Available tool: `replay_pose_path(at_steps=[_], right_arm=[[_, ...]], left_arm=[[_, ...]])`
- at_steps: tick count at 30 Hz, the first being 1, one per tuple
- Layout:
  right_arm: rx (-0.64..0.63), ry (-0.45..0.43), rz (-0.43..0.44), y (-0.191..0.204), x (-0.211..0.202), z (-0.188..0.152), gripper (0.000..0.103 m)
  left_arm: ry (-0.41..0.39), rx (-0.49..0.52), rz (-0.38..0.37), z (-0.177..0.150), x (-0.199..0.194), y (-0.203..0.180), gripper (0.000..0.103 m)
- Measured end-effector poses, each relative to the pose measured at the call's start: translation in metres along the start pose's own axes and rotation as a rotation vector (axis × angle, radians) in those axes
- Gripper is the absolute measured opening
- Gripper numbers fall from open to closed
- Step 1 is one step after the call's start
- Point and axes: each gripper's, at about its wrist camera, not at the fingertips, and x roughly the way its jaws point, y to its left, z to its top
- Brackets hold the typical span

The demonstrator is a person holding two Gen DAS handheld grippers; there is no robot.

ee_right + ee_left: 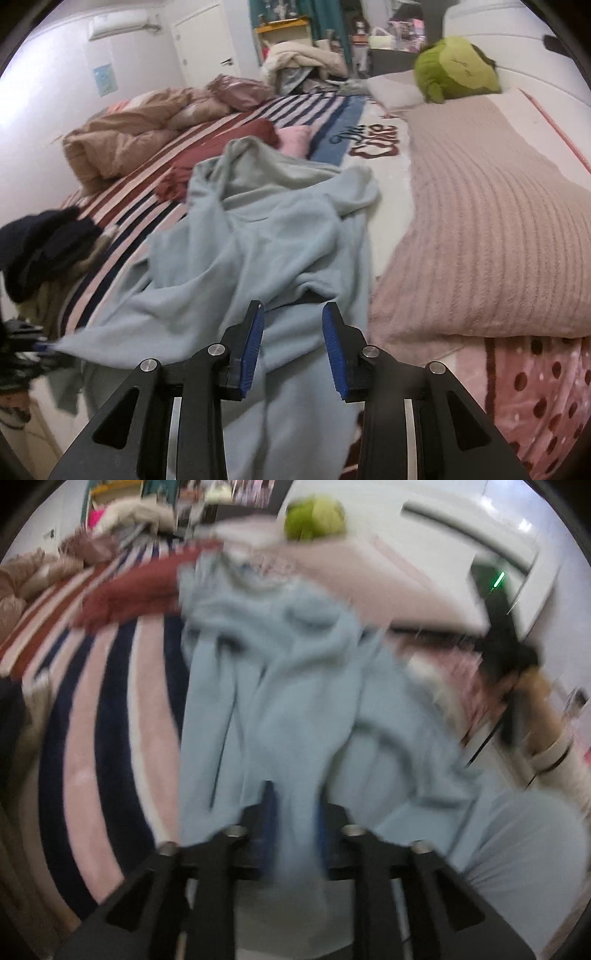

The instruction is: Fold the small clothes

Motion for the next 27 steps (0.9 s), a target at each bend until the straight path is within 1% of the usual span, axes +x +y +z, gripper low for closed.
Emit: replay_pose_path(at_steps=[1, 2, 3, 4, 5, 6, 7, 9, 12, 14, 15, 16, 17, 18, 19, 20, 21, 22, 23, 24, 25, 26, 27], right_arm=[[-0.007, 0.006, 0.001, 0.002, 0.001, -0.001, 0.028], [-0.01, 0.012, 0.003, 0.002, 0.002, -0.001, 0.028], [-0.009, 0.02, 0.012, 0.003, 0.003, -0.001, 0.028], [-0.007, 0.029, 0.025, 0.001, 0.004, 0.0, 0.031], [-0.002, 0.04, 0.042, 0.001, 0.005, 0.0, 0.034], [0.005, 0.055, 0.068, 0.002, 0.008, 0.001, 0.041], [0.012, 0.065, 0.091, 0.002, 0.01, 0.002, 0.045], [0.032, 0.082, 0.128, 0.002, 0.019, 0.003, 0.045], [0.102, 0.09, 0.15, -0.002, 0.041, 0.01, 0.046], [0.203, 0.088, 0.175, -0.013, 0.058, 0.014, 0.046], [0.238, 0.076, 0.173, -0.019, 0.064, 0.015, 0.045], [0.253, 0.063, 0.162, -0.022, 0.066, 0.016, 0.032], [0.26, 0.046, 0.142, -0.027, 0.067, 0.017, 0.017], [0.266, 0.034, 0.124, -0.033, 0.068, 0.018, 0.005], [0.279, 0.022, 0.123, -0.038, 0.067, 0.018, 0.004], [0.289, 0.016, 0.122, -0.043, 0.067, 0.017, 0.004], [0.286, 0.009, 0.093, -0.047, 0.066, 0.016, 0.004], [0.282, 0.001, 0.073, -0.05, 0.066, 0.016, 0.004], [0.279, -0.013, 0.028, -0.052, 0.065, 0.015, 0.003], [0.285, -0.021, 0.009, -0.055, 0.066, 0.014, 0.003], [0.297, -0.02, 0.022, -0.059, 0.068, 0.014, 0.003], [0.326, -0.005, 0.066, -0.063, 0.072, 0.012, 0.004], [0.345, 0.01, 0.1, -0.066, 0.075, 0.011, 0.007]], left_arm=[[-0.002, 0.006, -0.019, -0.003, -0.001, 0.0, 0.028], [-0.016, 0.01, -0.041, -0.002, -0.005, -0.001, 0.034], [-0.054, 0.009, -0.06, 0.001, -0.015, 0.0, 0.051], [-0.093, 0.007, -0.058, 0.006, -0.024, 0.0, 0.063], [-0.13, 0.005, -0.049, 0.013, -0.032, 0.001, 0.064], [-0.149, 0.004, -0.038, 0.022, -0.036, 0.002, 0.064], [-0.167, 0.002, -0.023, 0.034, -0.037, 0.002, 0.064], [-0.175, 0.006, -0.023, 0.057, -0.027, 0.0, 0.064], [-0.149, 0.015, -0.053, 0.092, 0.01, -0.006, 0.063], [-0.112, 0.01, -0.063, 0.11, 0.041, -0.008, 0.06], [-0.075, 0.015, -0.045, 0.116, 0.06, -0.009, 0.043], [-0.04, 0.018, -0.024, 0.118, 0.073, -0.009, 0.011], [-0.013, 0.014, -0.008, 0.118, 0.081, -0.007, 0.002], [-0.009, 0.007, 0.002, 0.117, 0.084, -0.004, 0.002], [-0.034, 0.012, 0.018, 0.113, 0.08, -0.002, 0.002], [-0.055, 0.02, 0.054, 0.108, 0.074, -0.001, 0.001], [-0.069, 0.016, 0.099, 0.103, 0.068, 0.003, 0.0], [-0.07, 0.005, 0.125, 0.096, 0.064, 0.008, 0.0], [-0.062, 0.002, 0.132, 0.09, 0.062, 0.013, 0.0], [-0.044, -0.009, 0.106, 0.082, 0.061, 0.019, 0.0], [-0.037, -0.021, 0.08, 0.078, 0.062, 0.023, 0.001], [-0.039, -0.036, 0.056, 0.074, 0.059, 0.028, 0.001], [-0.053, -0.047, 0.033, 0.07, 0.053, 0.03, 0.001]])
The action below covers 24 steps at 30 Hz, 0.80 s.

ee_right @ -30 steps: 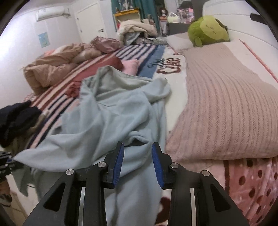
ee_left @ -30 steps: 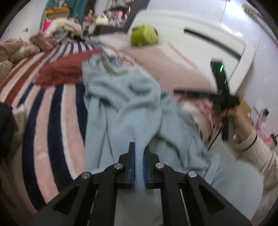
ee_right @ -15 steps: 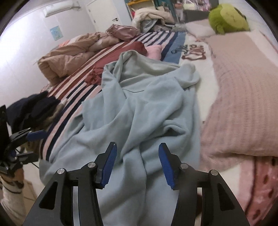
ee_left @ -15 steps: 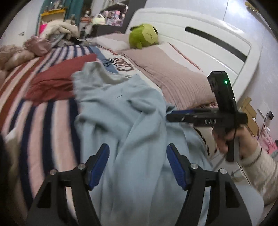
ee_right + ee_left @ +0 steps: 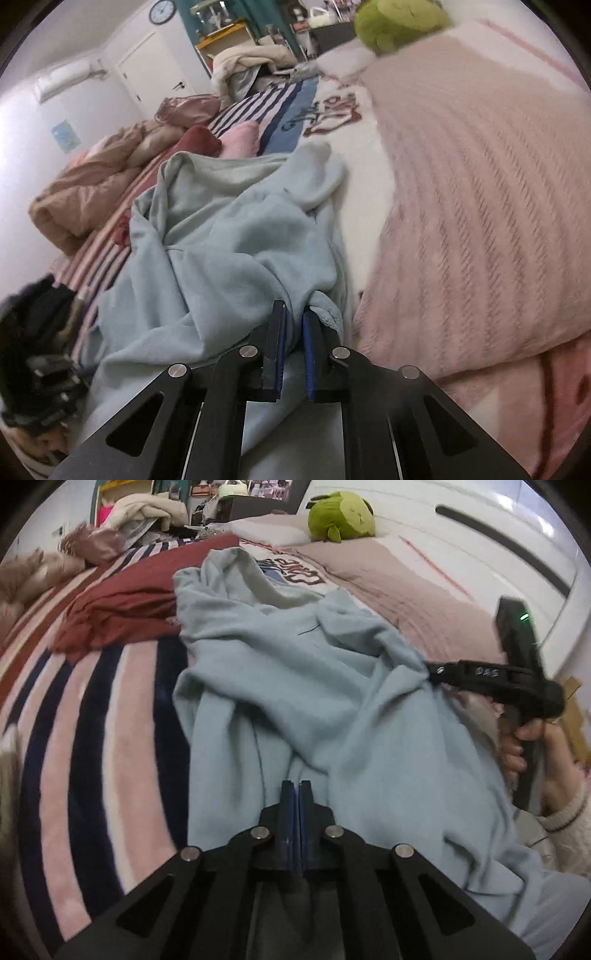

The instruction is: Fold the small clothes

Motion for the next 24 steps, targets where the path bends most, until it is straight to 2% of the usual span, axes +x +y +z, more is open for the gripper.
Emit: replay_pose_path(at_steps=[2, 3, 4, 7, 8, 9, 10, 13, 15, 16, 17, 18, 21, 24], right_arm=[[0.004, 0.039, 0.056, -0.001, -0.001, -0.001, 0.01], [-0.013, 0.043, 0.068, 0.0, -0.005, -0.001, 0.016], [-0.025, 0.038, 0.069, 0.002, -0.009, -0.001, 0.021], [-0.093, -0.01, 0.046, 0.015, -0.027, 0.005, 0.026], [-0.113, -0.027, 0.041, 0.021, -0.032, 0.008, 0.03], [-0.132, -0.046, 0.03, 0.026, -0.035, 0.012, 0.04], [-0.139, -0.054, 0.022, 0.029, -0.036, 0.014, 0.043], [-0.164, -0.062, -0.008, 0.036, -0.033, 0.022, 0.043], [-0.194, -0.06, -0.033, 0.04, -0.028, 0.026, 0.043], [-0.207, -0.057, -0.049, 0.04, -0.026, 0.028, 0.043], [-0.226, -0.054, -0.072, 0.04, -0.023, 0.03, 0.043], [-0.236, -0.053, -0.084, 0.039, -0.022, 0.032, 0.043], [-0.257, -0.05, -0.099, 0.032, -0.023, 0.036, 0.043], [-0.283, -0.032, -0.11, 0.025, -0.017, 0.04, 0.043]], left_arm=[[-0.047, -0.019, -0.068, -0.003, -0.021, 0.002, 0.012], [-0.065, -0.016, -0.078, -0.003, -0.029, 0.001, 0.022], [-0.087, -0.006, -0.077, -0.002, -0.037, 0.0, 0.025], [-0.1, 0.024, -0.063, 0.011, -0.043, -0.006, 0.025], [-0.099, 0.037, -0.069, 0.019, -0.039, -0.011, 0.025], [-0.093, 0.044, -0.079, 0.025, -0.033, -0.016, 0.026], [-0.076, 0.061, -0.101, 0.033, -0.023, -0.022, 0.03], [-0.022, 0.116, -0.134, 0.054, 0.011, -0.049, 0.039], [0.029, 0.142, -0.138, 0.057, 0.031, -0.061, 0.039], [0.046, 0.156, -0.106, 0.057, 0.039, -0.065, 0.029], [0.047, 0.161, -0.05, 0.056, 0.045, -0.064, 0.013], [0.038, 0.152, -0.016, 0.053, 0.046, -0.06, 0.002], [-0.041, 0.075, -0.043, 0.037, 0.021, -0.038, 0.001], [-0.039, -0.002, -0.089, 0.017, 0.007, -0.022, 0.001]])
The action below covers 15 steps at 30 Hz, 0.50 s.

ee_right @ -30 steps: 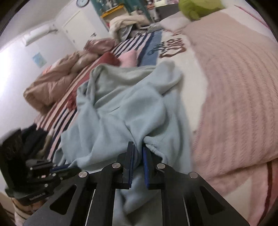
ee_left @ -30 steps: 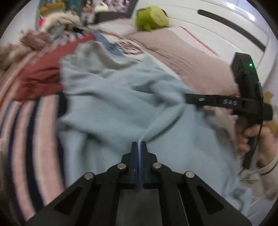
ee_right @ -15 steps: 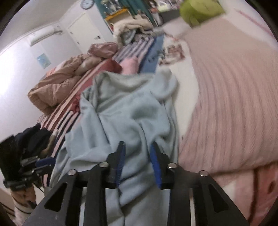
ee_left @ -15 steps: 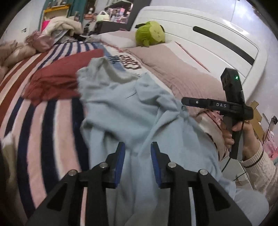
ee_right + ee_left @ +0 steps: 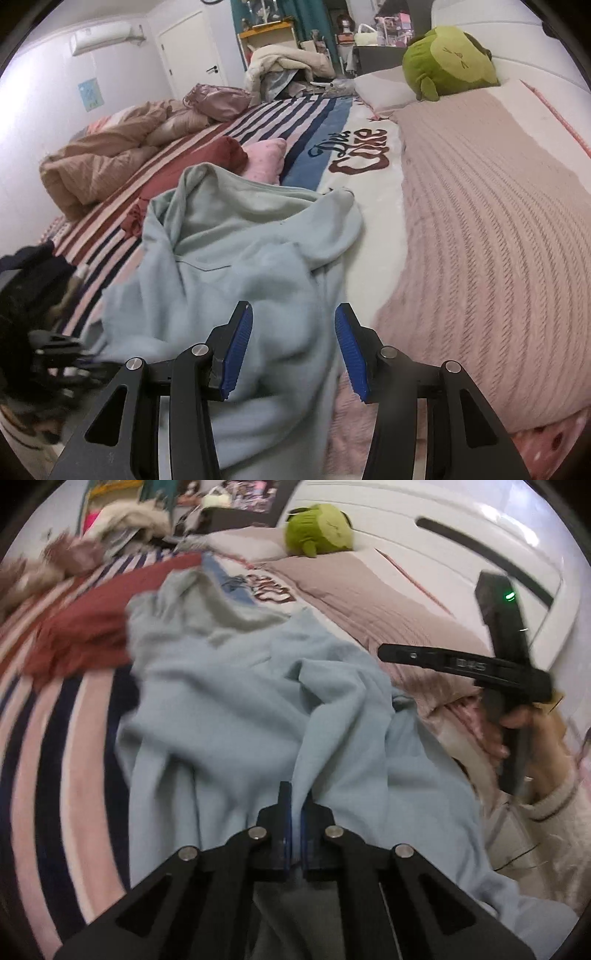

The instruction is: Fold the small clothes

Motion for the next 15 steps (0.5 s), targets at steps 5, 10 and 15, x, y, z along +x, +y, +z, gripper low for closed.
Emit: replay_pose_path(at_steps=[5, 10, 15], right_arm=[[0.01, 0.061, 0.116, 0.003, 0.033, 0.012, 0.062], [-0.07, 0.146, 0.042, 0.021, 0.066, 0.012, 0.0], [-0.072, 0.037, -0.156, 0.007, 0.061, 0.025, 0.0]], left_arm=[[-0.017, -0.017, -0.016, -0.016, -0.008, -0.005, 0.002], [0.001, -0.013, -0.027, -0.021, -0.005, -0.005, 0.004], [0.024, 0.023, -0.024, -0.036, -0.018, -0.005, 0.003]])
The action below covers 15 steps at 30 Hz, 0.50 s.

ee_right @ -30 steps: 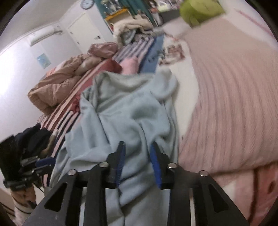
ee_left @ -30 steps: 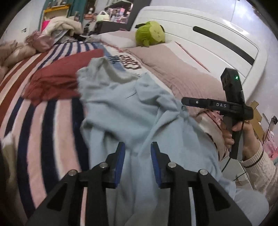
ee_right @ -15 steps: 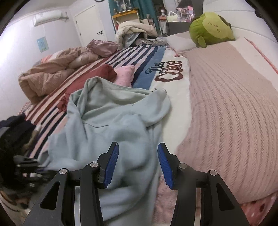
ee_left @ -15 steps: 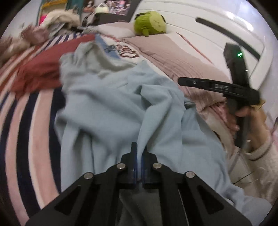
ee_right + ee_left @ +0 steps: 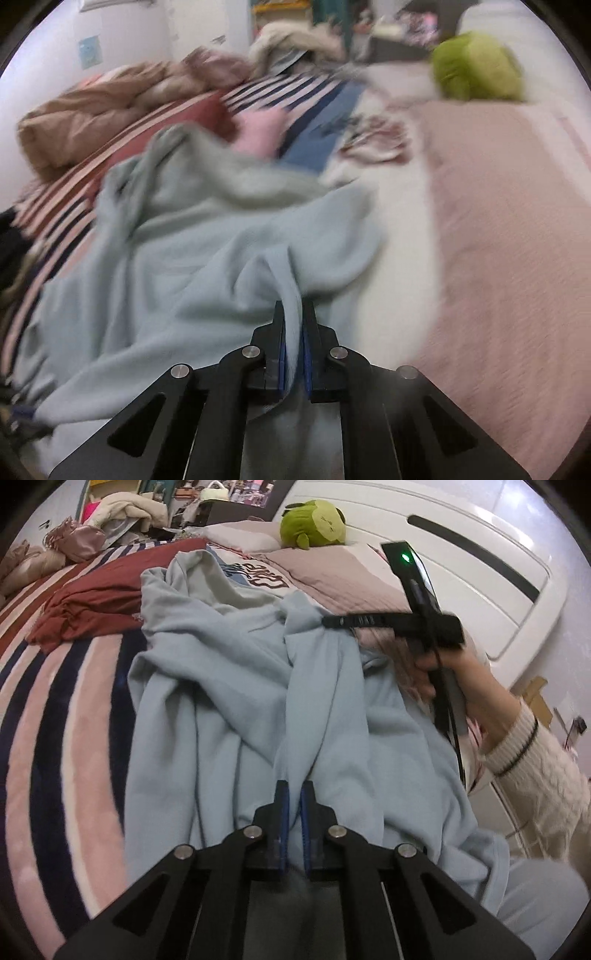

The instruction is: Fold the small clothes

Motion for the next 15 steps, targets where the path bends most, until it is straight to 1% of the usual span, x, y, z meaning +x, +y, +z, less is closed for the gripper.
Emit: replay_pose_path(at_steps=[2, 4, 5, 6, 7, 8, 9, 10, 13, 14, 15], right_arm=[[-0.001, 0.012, -0.009, -0.007, 0.002, 0.001, 0.0], [0.001, 0.017, 0.018, -0.01, -0.001, 0.0, 0.0], [0.011, 0.02, 0.037, -0.012, -0.004, -0.001, 0.0], [0.037, 0.019, 0.073, -0.016, -0.014, -0.002, 0.0], [0.051, 0.014, 0.096, -0.018, -0.021, -0.004, 0.004], [0.065, 0.0, 0.143, -0.022, -0.036, -0.009, 0.011], [0.055, -0.01, 0.17, -0.022, -0.047, -0.015, 0.031], [0.034, -0.013, 0.184, -0.019, -0.055, -0.019, 0.046], [-0.101, 0.028, 0.204, -0.002, -0.073, -0.041, 0.051], [-0.16, 0.051, 0.183, 0.006, -0.074, -0.051, 0.053], [-0.203, 0.064, 0.127, 0.013, -0.072, -0.06, 0.057]], left_arm=[[0.005, 0.007, -0.007, -0.005, -0.005, 0.0, 0.003], [-0.001, 0.004, -0.015, -0.008, -0.014, 0.001, 0.005], [-0.004, 0.002, -0.026, -0.01, -0.019, 0.001, 0.008], [-0.016, -0.003, -0.039, -0.011, -0.026, 0.0, 0.02], [-0.036, -0.001, -0.056, -0.014, -0.036, -0.001, 0.035], [-0.051, 0.006, -0.066, -0.018, -0.044, -0.003, 0.04], [-0.057, 0.014, -0.064, -0.021, -0.049, -0.006, 0.042], [-0.057, 0.019, -0.051, -0.025, -0.054, -0.008, 0.042], [-0.054, 0.004, -0.027, -0.035, -0.06, -0.006, 0.042], [-0.05, -0.007, -0.025, -0.039, -0.059, -0.004, 0.042], [-0.043, -0.026, -0.016, -0.043, -0.056, -0.001, 0.042]])
